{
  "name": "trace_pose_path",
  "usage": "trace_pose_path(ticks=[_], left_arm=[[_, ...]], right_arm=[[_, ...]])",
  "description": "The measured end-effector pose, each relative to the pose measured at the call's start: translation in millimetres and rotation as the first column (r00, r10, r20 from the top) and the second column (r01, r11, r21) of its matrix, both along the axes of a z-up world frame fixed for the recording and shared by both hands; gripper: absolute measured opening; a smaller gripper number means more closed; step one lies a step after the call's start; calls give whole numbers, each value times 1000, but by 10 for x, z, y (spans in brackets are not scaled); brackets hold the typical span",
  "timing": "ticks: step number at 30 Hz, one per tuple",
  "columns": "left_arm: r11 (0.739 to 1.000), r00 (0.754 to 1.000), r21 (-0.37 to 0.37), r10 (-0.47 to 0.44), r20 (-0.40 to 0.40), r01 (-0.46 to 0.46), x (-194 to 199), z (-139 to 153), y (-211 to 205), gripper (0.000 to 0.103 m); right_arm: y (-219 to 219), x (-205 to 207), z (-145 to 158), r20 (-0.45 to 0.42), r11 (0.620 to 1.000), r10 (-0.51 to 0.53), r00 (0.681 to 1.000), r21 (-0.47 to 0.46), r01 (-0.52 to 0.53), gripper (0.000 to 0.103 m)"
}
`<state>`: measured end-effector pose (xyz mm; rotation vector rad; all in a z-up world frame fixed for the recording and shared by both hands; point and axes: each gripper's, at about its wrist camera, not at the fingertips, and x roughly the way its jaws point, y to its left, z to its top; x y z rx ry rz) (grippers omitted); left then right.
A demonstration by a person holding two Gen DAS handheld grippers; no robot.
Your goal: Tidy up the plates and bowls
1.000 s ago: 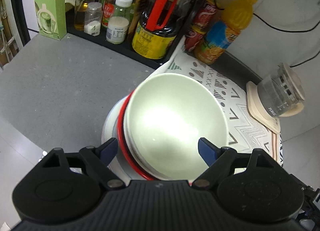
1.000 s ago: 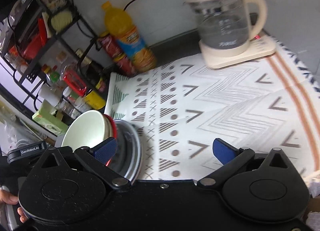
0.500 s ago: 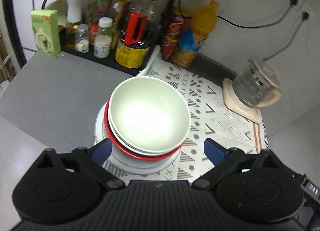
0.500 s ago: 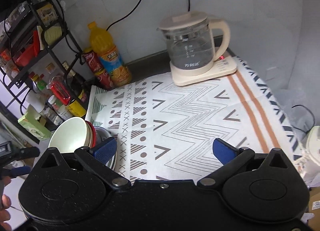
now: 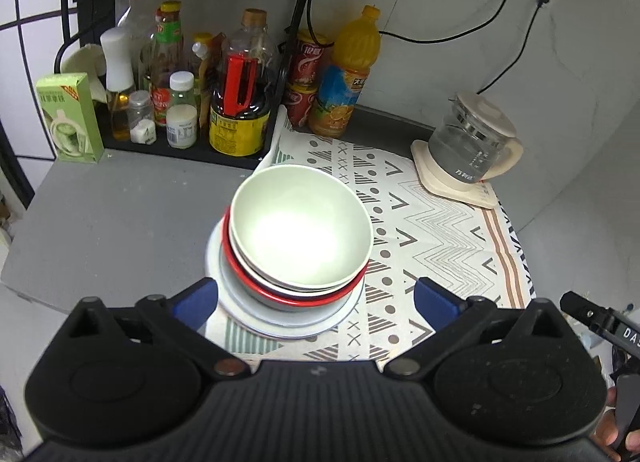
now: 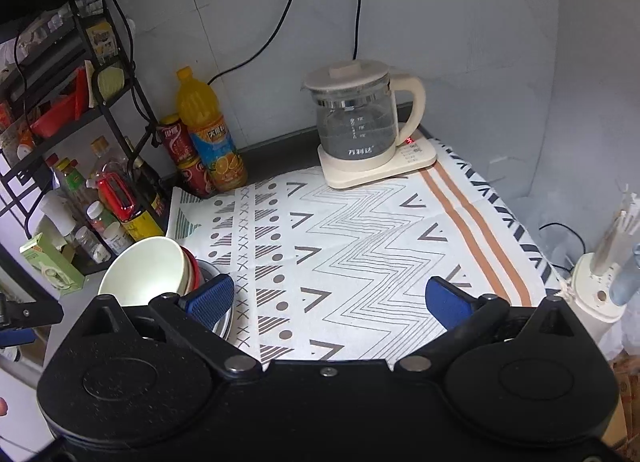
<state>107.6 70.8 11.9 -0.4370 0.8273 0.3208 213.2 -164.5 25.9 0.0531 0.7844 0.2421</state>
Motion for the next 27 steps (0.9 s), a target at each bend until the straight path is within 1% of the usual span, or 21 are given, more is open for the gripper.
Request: trace_pose_path(ticks=[2, 5, 8, 12, 13, 14, 17, 20, 23, 27], left_arm=[[1000, 1000, 10, -17, 1, 16, -85, 10, 42, 103], [999, 999, 11, -41, 3, 41, -230, 28, 86, 103], [997, 998, 27, -67, 13, 66, -371, 46, 104, 103], [996, 996, 12, -92, 11, 92, -521, 42, 131, 103], [995, 995, 19, -100, 10, 99, -556, 38, 131, 103], [994, 995, 27, -102, 9, 102, -585, 34, 129, 103], [994, 994, 21, -111, 18, 110, -681, 24, 145, 103], [993, 993, 42, -115, 21, 114, -777, 39, 143, 103], [992, 992, 39, -121, 31, 120, -870, 40, 171, 103], [989, 990, 83, -129, 49, 125, -999, 70, 151, 103]], right_arm=[[23, -123, 29, 19, 1000, -1, 1000, 16, 1, 103], [88, -269, 48, 17, 1000, -14, 1000, -3, 14, 103], [158, -436, 90, 28, 1000, -12, 1000, -6, 12, 103], [239, -637, 118, 49, 999, -29, 998, -19, 30, 103], [252, -684, 128, 54, 999, -36, 998, -19, 37, 103], [270, -731, 133, 59, 999, -41, 997, -21, 42, 103], [313, -852, 139, 66, 998, -49, 997, -25, 51, 103], [363, -965, 127, 70, 998, -48, 996, -31, 50, 103], [423, -1093, 106, 79, 998, -49, 996, -44, 52, 103], [464, -1253, 75, 72, 997, -51, 996, -46, 55, 103]])
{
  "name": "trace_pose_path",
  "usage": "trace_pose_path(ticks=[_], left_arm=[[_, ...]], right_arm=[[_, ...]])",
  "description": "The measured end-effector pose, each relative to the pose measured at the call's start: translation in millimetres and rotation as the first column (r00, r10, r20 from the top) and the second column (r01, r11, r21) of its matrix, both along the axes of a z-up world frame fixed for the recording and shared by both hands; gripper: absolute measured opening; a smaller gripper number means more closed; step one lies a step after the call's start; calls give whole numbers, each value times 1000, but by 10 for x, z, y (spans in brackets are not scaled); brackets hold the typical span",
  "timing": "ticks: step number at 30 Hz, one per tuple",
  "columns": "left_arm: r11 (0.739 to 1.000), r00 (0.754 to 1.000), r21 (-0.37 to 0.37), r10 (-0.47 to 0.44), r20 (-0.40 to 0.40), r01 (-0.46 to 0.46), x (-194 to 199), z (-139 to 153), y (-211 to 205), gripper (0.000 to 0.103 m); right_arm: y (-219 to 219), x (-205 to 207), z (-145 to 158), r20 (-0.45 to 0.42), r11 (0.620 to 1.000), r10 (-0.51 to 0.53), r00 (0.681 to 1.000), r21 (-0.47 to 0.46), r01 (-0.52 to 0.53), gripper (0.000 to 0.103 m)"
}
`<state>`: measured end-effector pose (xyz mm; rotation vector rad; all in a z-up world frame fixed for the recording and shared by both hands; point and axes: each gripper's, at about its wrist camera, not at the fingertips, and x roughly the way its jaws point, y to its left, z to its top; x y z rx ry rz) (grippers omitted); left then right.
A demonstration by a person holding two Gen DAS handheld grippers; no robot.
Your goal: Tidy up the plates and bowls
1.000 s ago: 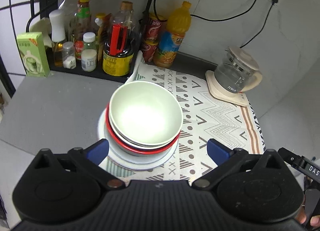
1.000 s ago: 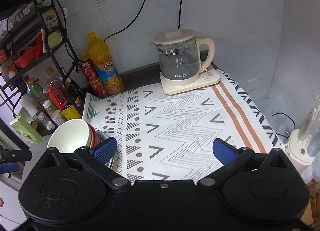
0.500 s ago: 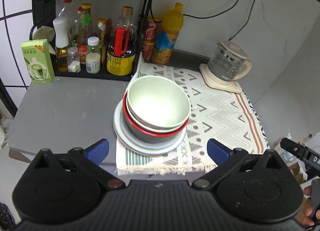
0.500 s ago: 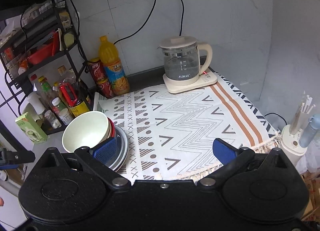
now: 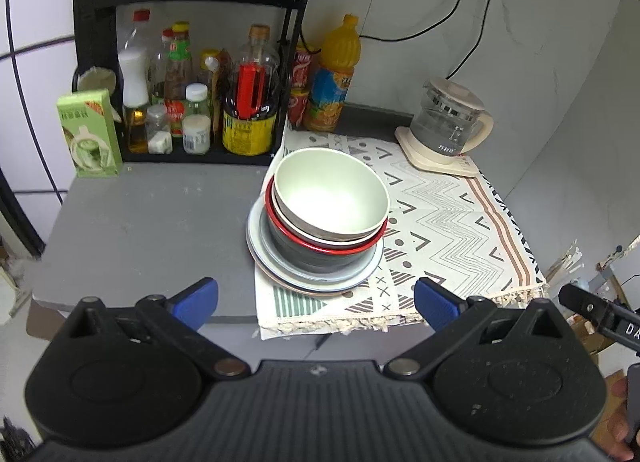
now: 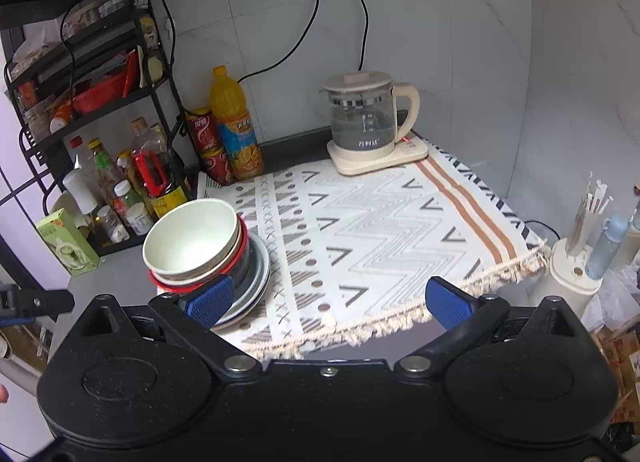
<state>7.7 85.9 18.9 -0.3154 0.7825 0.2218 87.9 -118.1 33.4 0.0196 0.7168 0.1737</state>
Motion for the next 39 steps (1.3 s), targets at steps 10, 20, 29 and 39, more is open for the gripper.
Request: trace_pose_path(ticks=[10, 20, 29, 39], left_arm=[[997, 998, 47, -59, 33, 58, -284, -32, -73, 103], [993, 995, 95, -73, 71, 66, -493, -18, -64, 103], [990, 989, 94, -110, 94, 101, -553, -19, -101, 103], [990, 989, 83, -119, 84, 112, -573, -86, -83, 103]], right_arm=[[90, -363, -24, 15, 1000, -9, 1000, -19, 9, 103], [212, -601, -67, 28, 999, 4, 1000, -43, -3, 103], [253, -694, -43, 37, 999, 21, 999, -39, -20, 103], [247, -711, -40, 35, 999, 15, 999, -42, -13, 103]])
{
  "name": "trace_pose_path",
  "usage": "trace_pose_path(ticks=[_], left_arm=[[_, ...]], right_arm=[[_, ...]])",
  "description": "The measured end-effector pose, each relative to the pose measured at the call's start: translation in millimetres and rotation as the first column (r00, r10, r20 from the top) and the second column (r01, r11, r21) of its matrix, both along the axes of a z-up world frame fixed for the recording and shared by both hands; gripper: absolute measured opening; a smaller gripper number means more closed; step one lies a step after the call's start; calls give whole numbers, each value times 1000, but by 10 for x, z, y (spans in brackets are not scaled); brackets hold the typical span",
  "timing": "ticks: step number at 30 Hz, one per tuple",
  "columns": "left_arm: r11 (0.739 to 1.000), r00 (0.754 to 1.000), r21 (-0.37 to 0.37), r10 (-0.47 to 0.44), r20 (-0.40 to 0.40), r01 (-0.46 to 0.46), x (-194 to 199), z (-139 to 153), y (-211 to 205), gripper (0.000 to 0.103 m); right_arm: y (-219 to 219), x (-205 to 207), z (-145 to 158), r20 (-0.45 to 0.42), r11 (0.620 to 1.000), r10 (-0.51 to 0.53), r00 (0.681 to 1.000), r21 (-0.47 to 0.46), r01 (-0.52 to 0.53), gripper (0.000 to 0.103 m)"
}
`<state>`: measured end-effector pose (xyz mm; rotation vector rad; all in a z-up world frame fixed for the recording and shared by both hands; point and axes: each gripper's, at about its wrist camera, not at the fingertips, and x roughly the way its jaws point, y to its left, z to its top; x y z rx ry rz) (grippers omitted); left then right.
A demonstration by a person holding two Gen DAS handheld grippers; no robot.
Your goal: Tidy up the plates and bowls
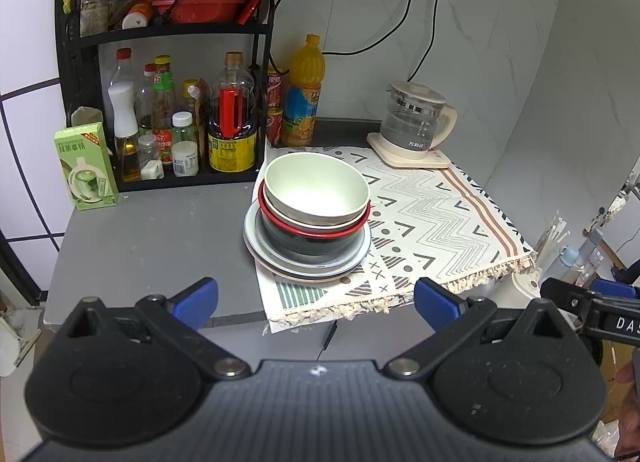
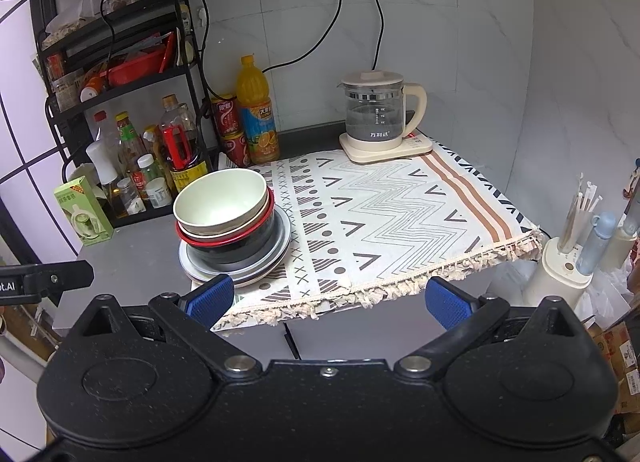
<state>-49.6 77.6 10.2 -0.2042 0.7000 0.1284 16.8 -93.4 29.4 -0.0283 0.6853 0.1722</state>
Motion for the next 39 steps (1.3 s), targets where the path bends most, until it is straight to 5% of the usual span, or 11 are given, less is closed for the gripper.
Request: trace_pose_path(ticks=[39], left_arm=[[1000, 1000, 29, 10, -13, -9, -23, -22, -47, 103]], right_arm=[[-35, -3, -47, -10, 1000, 22, 1000, 6, -22, 103]])
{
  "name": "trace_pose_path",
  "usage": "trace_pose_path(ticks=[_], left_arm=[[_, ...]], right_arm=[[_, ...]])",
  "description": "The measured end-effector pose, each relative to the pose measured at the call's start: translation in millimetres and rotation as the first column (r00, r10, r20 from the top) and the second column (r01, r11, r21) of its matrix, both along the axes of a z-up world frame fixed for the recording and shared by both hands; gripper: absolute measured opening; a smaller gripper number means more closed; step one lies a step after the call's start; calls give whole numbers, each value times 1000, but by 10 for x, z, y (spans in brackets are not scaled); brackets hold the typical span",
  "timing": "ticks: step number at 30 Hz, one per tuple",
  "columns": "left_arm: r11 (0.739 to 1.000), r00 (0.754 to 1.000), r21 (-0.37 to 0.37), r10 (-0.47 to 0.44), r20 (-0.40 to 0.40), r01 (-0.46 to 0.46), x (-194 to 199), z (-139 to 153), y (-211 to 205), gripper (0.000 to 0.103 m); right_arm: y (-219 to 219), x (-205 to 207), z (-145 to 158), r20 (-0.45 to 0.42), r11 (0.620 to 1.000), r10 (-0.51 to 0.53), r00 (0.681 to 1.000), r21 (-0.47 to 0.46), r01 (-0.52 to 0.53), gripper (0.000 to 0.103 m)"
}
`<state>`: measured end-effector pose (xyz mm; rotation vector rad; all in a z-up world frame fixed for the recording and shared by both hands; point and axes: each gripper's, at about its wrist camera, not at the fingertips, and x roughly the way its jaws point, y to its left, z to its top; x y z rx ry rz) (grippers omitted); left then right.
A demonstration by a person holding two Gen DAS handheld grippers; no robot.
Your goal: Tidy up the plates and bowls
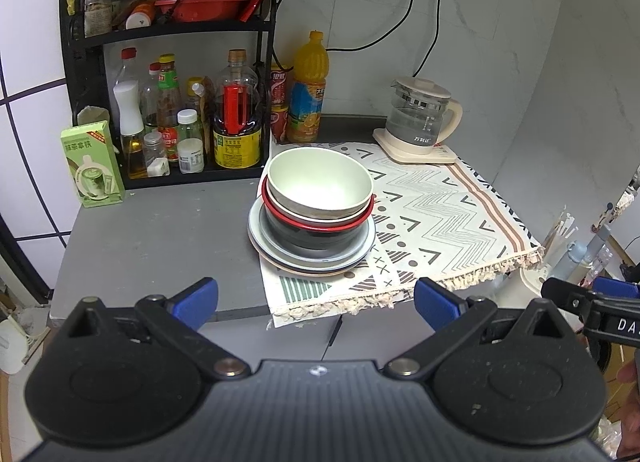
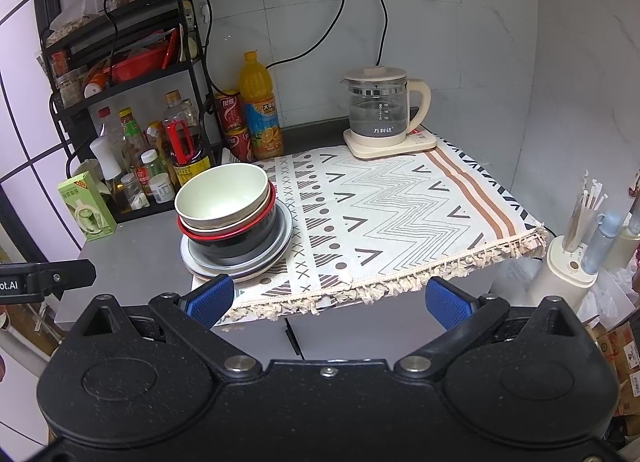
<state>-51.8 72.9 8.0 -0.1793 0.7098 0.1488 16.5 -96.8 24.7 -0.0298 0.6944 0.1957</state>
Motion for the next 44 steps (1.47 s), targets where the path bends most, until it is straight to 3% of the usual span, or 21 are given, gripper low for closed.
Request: trace_pose_path(ticks=[17, 44], left_arm=[[1000, 1000, 15, 5, -6, -5, -50, -13, 46, 103], [1000, 1000, 9, -20, -1, 20, -60, -9, 89, 103]], right_arm=[[60, -15, -15, -28, 999, 3, 1000, 33, -2, 103], [86, -77, -12, -12, 1000, -23, 1000, 10, 23, 103]])
